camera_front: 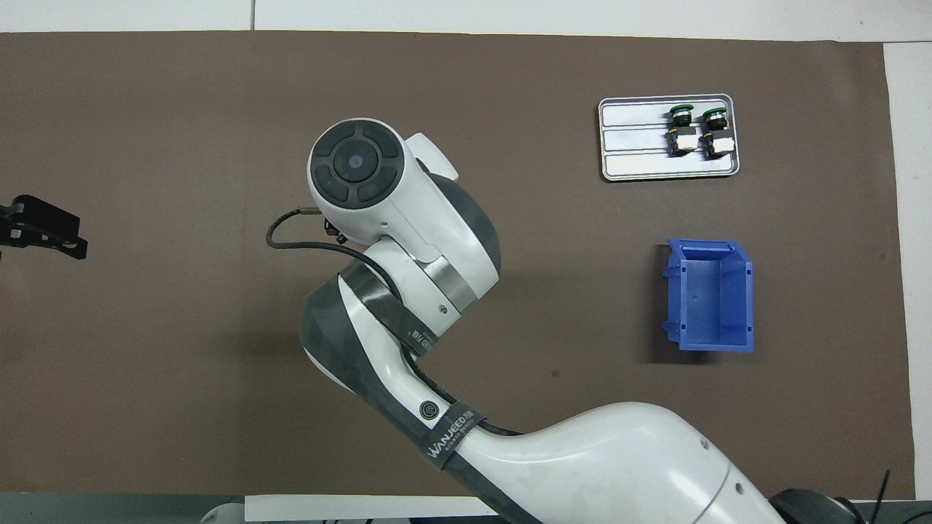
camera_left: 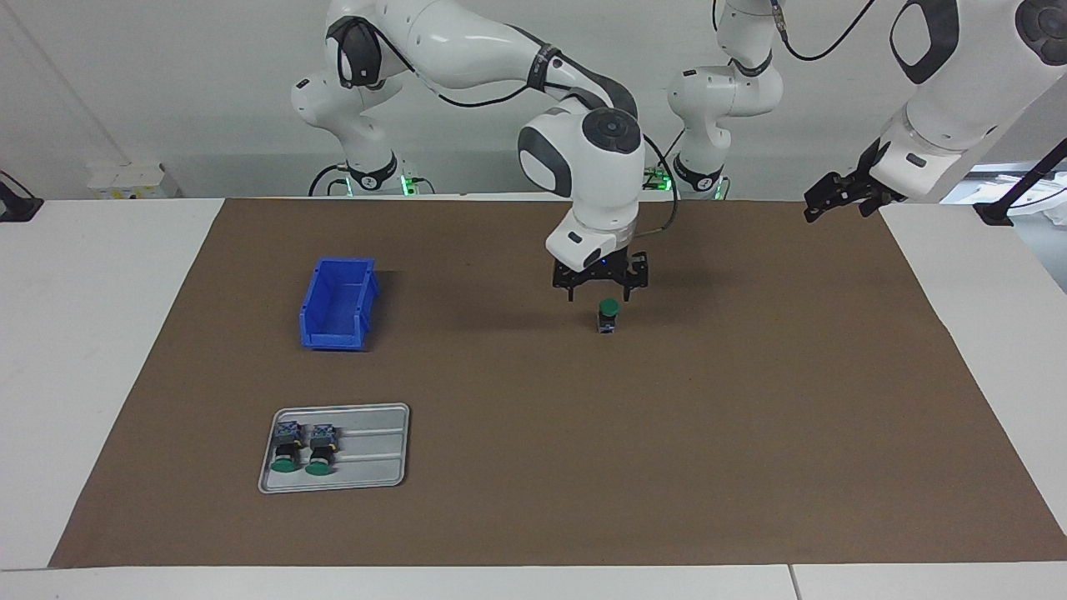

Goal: Place and press button with both arms

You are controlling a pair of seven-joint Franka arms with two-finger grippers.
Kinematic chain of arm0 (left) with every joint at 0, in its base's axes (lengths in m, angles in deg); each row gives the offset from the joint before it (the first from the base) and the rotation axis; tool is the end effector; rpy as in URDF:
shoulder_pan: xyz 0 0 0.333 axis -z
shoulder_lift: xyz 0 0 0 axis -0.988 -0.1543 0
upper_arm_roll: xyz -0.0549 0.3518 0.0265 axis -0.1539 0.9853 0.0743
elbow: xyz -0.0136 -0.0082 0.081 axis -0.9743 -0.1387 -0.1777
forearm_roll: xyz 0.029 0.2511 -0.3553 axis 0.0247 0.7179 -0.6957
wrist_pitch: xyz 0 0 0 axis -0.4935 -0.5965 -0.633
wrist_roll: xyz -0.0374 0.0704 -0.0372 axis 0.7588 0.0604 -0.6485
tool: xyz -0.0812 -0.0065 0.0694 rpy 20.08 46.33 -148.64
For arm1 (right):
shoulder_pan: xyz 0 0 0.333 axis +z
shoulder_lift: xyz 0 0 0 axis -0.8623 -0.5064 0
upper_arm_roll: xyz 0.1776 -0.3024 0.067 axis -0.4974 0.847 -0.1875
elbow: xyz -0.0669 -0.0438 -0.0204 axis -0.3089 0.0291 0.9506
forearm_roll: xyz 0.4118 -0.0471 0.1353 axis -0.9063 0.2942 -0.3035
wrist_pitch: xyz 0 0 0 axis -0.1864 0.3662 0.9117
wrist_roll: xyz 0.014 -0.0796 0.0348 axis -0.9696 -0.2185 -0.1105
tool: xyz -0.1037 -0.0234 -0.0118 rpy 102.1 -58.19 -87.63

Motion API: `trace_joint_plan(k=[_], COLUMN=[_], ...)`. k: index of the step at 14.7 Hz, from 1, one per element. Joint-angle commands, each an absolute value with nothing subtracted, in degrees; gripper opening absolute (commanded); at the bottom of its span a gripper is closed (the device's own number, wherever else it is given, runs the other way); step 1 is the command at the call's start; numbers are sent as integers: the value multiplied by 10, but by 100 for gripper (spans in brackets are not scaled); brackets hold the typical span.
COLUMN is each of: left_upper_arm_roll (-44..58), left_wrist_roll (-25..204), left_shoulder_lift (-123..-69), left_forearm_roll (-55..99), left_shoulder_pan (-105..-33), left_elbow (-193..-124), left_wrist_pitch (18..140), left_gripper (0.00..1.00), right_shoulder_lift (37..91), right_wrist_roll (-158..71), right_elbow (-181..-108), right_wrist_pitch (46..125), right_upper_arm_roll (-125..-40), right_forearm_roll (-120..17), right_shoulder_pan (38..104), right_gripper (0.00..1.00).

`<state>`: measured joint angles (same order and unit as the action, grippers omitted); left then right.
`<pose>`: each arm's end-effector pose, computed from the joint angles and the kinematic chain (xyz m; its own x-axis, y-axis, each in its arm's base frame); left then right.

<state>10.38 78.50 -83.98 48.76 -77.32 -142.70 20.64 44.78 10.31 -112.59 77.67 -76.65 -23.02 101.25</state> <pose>0.5649 -0.0337 0.6400 0.9790 0.0124 -0.2035 0.0050 -0.9993 -0.0371 0.5859 0.5423 0.4396 0.9979 -0.0636 0.0069 -0.0629 -0.9950 -0.0779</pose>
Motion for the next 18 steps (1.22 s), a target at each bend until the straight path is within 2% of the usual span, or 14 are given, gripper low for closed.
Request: trace_joint_plan(k=[1,5,9,12,14,15,16,17,18], left_upper_arm_roll=[99,100,101,100,99,99,99,99,99], left_wrist_roll=[776,773,772,770,771,771,771,771,771], left_shoulder_lift=[-843,-843,-843,-843,-843,-843,-843,-843,-843], left_forearm_roll=[506,507,507,529,528,528,528,528,528], left_shoulder_pan=[-780,-780,-787,-786,-782,-782,-782,-782,-784], left_elbow=[-1423,-1424,-1425,-1425,-1425,-1425,-1425,-1425,-1425], left_wrist_pitch=[235,242,243,241,241,242,242,242,242], left_gripper=[100,100,100,100,100,100,100,100,100], right_shoulder_lift=[462,477,483,483,483,483,483,483,483], right_wrist_roll=[121,115,111,96,89,88,83,72,69], right_elbow=[-1198,-1284,-1302,-1301,-1300,-1300,-1298,-1292,-1288], right_wrist_pitch=[845,926,937,937,936,937,933,932,926], right_upper_arm_roll=[-766,-767,-767,-767,-767,-767,-767,-767,-767], right_forearm_roll=[-229,-213,-213,-212,-212,-212,-212,-212,-212], right_shoulder_pan=[1037,1043,1048,1048,1049,1049,1048,1048,1047], right_gripper=[99,99,98,72,64,51,32,8,0])
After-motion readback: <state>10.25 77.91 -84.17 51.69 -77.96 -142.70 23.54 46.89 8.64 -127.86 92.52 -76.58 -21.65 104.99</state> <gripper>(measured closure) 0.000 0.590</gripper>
